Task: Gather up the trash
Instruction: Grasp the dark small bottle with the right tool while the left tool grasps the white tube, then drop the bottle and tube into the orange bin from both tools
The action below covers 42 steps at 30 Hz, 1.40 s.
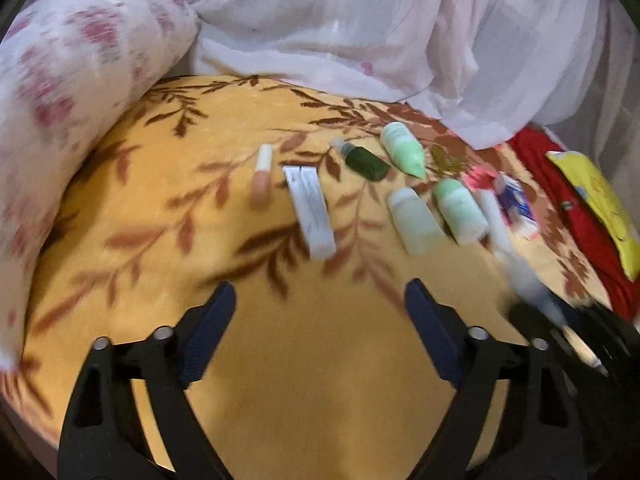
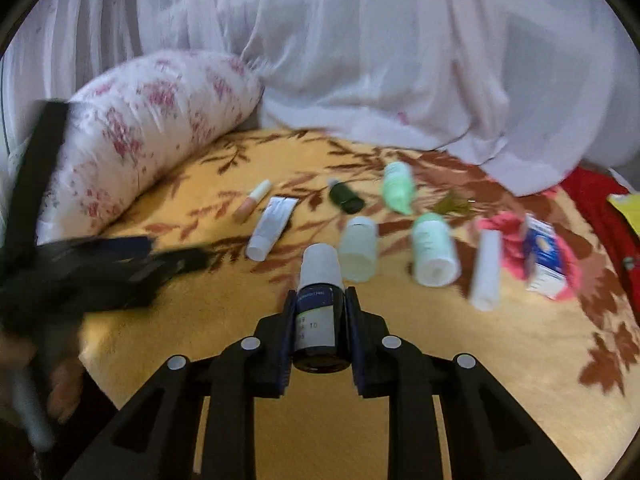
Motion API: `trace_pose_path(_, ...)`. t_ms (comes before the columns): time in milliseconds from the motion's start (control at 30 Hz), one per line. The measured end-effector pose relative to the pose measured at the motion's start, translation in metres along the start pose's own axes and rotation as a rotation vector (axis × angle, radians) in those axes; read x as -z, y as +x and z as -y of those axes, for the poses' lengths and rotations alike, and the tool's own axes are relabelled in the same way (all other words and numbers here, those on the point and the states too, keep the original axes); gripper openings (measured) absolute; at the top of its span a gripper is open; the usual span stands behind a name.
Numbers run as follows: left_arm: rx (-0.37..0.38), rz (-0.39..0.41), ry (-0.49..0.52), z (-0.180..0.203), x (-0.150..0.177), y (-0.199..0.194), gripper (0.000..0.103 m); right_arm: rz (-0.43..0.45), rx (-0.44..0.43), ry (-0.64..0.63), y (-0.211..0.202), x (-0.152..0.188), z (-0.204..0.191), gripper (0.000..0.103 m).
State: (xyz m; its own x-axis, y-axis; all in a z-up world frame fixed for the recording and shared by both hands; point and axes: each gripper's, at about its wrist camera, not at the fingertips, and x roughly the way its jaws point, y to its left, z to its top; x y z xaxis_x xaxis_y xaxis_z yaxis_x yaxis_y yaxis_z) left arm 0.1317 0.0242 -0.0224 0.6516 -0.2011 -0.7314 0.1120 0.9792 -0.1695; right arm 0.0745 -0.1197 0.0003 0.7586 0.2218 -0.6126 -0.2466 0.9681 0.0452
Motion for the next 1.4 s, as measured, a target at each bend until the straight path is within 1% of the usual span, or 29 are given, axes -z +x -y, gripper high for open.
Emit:
trace_pose_path(33,-0.014,-0.016,0.006,0.004,-0.008,0.013,0.073,0.007,0.004,0.007,-0.006,0.001,0.006,0.023)
trace_pose_path(133,-0.057,-0.078,0.011,0.011,-0.027,0.054,0.064,0.024,0.017,0.024,-0.018,0.006,0.025,0.023)
trace_pose_path(167,-0.085,-0.1,0.009,0.012,-0.033,0.07,0.063,0.03,0.021,0.028,-0.02,0.008,0.028,0.023)
trace_pose_path(267,-0.134,-0.146,-0.01,0.012,-0.039,0.099,0.062,0.046,0.026,0.039,-0.024,0.01,0.036,0.023)
trace_pose_path(367,-0.16,-0.17,-0.03,0.009,-0.044,0.115,0.052,0.056,0.032,0.041,-0.024,0.011,0.04,0.023)
trace_pose_path(400,-0.176,-0.161,-0.032,0.008,-0.046,0.117,0.037,0.054,0.03,0.044,-0.023,0.012,0.041,0.023)
trace_pose_path(433,-0.176,-0.149,-0.034,0.007,-0.046,0.116,0.03,0.053,0.028,0.047,-0.022,0.012,0.042,0.023)
trace_pose_path(500,-0.144,-0.128,-0.055,0.004,-0.045,0.108,0.03,0.052,0.025,0.052,-0.021,0.013,0.043,0.023)
trace_pose_path(567,-0.13,-0.104,-0.043,0.004,-0.041,0.096,0.03,0.055,0.021,0.05,-0.024,0.013,0.041,0.023)
trace_pose_path(667,-0.098,-0.057,-0.015,0.007,-0.028,0.061,0.03,0.064,0.012,0.041,-0.03,0.012,0.035,0.023)
trace_pose_path(733,-0.075,-0.027,0.015,0.01,-0.013,0.029,0.03,0.065,-0.007,0.033,-0.036,0.014,0.028,0.023)
trace_pose_path(833,-0.038,-0.011,0.056,0.016,0.01,-0.009,0.03,0.062,-0.03,0.018,-0.045,0.018,0.019,0.023)
trace_pose_path(867,-0.02,-0.011,0.075,0.018,0.023,-0.024,0.03,0.058,-0.041,0.011,-0.05,0.02,0.015,0.023)
trace_pose_path(933,0.0,-0.018,0.111,0.023,0.042,-0.043,0.03,0.051,-0.063,0.006,-0.059,0.025,0.01,0.023)
trace_pose_path(1000,0.034,-0.046,0.147,0.027,0.069,-0.062,0.03,0.028,-0.09,-0.005,-0.07,0.035,0.004,0.023)
trace_pose_path(1100,0.087,-0.104,0.194,0.031,0.108,-0.082,0.03,-0.008,-0.122,-0.027,-0.085,0.053,-0.004,0.023)
trace_pose_path(1200,0.143,-0.19,0.238,0.037,0.15,-0.094,0.03,-0.066,-0.156,-0.05,-0.098,0.077,-0.016,0.023)
trace_pose_path(1300,0.209,-0.306,0.246,0.037,0.187,-0.093,0.03,-0.152,-0.193,-0.064,-0.102,0.105,-0.028,0.023)
trace_pose_path(1333,0.221,-0.338,0.248,0.037,0.197,-0.091,0.03,-0.18,-0.202,-0.065,-0.101,0.114,-0.031,0.023)
trace_pose_path(1367,0.224,-0.363,0.255,0.037,0.206,-0.088,0.03,-0.228,-0.22,-0.064,-0.098,0.128,-0.035,0.023)
trace_pose_path(1400,0.223,-0.379,0.258,0.038,0.213,-0.086,0.03,-0.258,-0.232,-0.059,-0.096,0.136,-0.037,0.023)
